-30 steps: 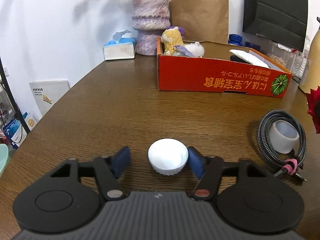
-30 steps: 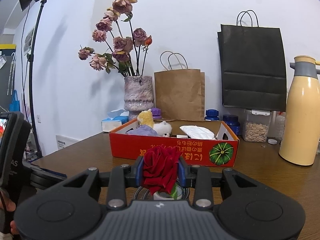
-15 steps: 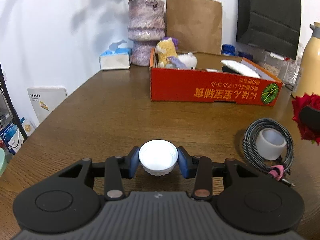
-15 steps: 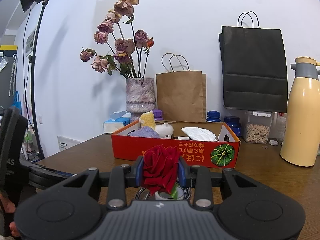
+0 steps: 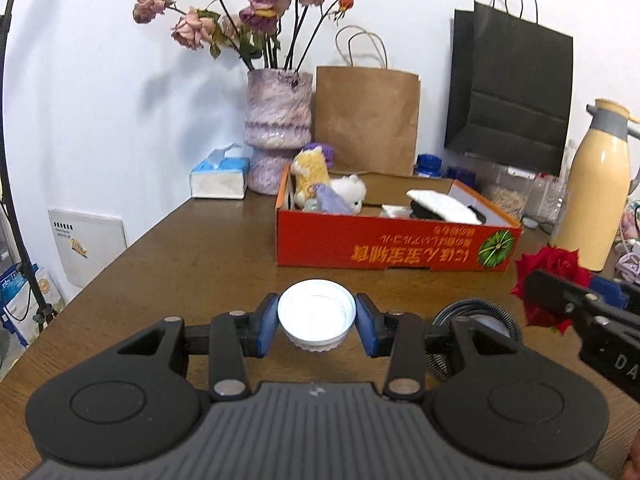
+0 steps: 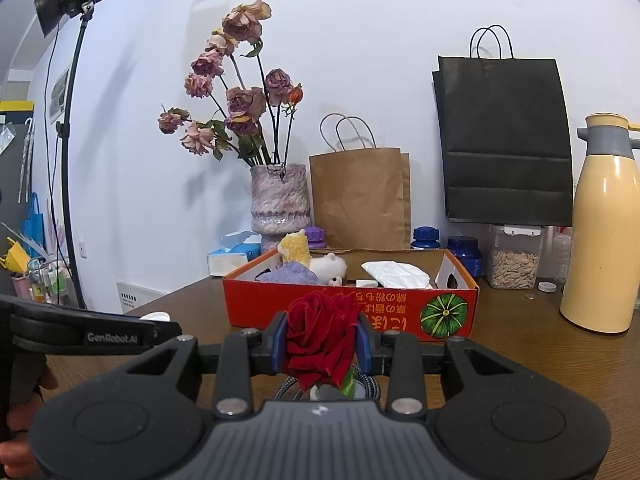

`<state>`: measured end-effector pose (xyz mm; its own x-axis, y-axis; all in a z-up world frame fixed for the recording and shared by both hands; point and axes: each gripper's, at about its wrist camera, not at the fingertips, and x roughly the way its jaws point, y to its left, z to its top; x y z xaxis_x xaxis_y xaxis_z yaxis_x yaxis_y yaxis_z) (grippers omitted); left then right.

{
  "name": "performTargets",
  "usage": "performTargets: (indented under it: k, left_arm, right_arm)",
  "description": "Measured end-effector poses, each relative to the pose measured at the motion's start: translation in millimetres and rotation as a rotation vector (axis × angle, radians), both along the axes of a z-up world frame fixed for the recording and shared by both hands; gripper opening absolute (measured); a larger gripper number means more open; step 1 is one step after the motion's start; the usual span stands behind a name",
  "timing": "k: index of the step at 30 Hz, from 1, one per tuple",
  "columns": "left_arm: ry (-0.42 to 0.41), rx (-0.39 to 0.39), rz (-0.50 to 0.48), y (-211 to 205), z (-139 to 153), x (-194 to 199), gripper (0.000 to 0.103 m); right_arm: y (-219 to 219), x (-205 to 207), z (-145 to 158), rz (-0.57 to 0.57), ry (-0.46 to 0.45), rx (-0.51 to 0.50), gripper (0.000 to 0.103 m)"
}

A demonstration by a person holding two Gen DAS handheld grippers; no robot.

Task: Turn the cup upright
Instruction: 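Carry the cap in the left gripper and rose in the right gripper to the box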

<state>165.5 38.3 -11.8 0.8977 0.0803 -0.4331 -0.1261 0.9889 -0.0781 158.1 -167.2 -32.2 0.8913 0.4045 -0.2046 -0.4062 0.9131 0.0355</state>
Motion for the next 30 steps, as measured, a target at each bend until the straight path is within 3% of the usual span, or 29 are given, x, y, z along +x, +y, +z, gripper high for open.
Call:
performTargets:
  k: [18, 30]
  left_arm:
    - [-0.102, -0.021, -0.025, -8.2, 49.4, 14.9, 0.041]
    - [-0.146, -0.081, 0.033, 3.1, 69.4, 51.9, 0.041]
  right_arm:
    - [-4.1, 22.0, 38.4, 0.003, -0.030, 0.040, 0.033]
    - [0.5, 53.3, 65.9, -0.024, -0.085, 0.084, 0.033]
